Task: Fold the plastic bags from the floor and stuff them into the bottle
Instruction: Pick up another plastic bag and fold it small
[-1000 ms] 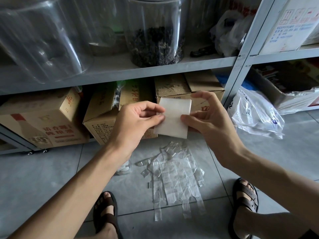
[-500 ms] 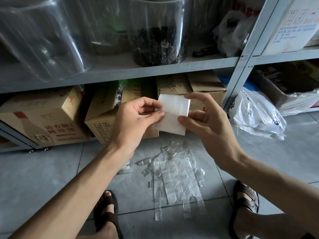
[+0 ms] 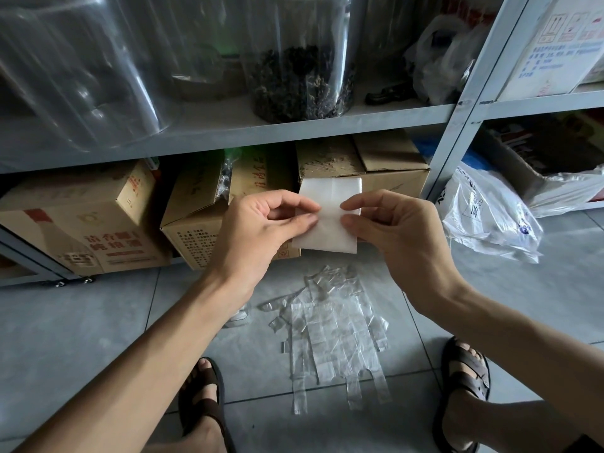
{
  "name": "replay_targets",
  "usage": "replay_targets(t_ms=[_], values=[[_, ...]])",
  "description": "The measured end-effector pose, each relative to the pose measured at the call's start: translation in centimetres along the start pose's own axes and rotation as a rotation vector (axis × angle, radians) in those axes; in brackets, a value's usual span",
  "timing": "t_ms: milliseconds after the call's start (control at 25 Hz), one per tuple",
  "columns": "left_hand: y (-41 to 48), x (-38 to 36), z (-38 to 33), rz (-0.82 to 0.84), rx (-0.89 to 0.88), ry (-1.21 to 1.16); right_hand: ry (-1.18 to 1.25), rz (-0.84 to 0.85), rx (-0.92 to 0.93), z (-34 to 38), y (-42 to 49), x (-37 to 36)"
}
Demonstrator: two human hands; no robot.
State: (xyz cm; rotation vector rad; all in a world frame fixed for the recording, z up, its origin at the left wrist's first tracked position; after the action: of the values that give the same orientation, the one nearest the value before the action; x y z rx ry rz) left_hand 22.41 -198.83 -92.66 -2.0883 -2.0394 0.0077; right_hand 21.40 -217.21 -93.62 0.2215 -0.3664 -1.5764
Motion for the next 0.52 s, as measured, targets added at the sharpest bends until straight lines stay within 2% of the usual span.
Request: replay_targets(t_ms=[520], values=[[-0.10, -0.12, -0.35, 0.016, 0.037, -0.125, 0.044, -0.033, -0.023, 0.44, 0.15, 0.06]])
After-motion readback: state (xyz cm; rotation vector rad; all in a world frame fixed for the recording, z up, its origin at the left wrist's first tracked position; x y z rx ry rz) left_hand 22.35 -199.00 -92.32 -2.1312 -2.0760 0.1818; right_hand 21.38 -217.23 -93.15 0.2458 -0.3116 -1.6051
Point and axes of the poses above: each hand's wrist, its own y-axis towards the middle knuckle, its own x-axis out of the back of the hand, z = x × y, the point moved 1 cm from there along y, towards the middle knuckle, and after that the axes turned 15 degrees about x, right-handed, at the moved point
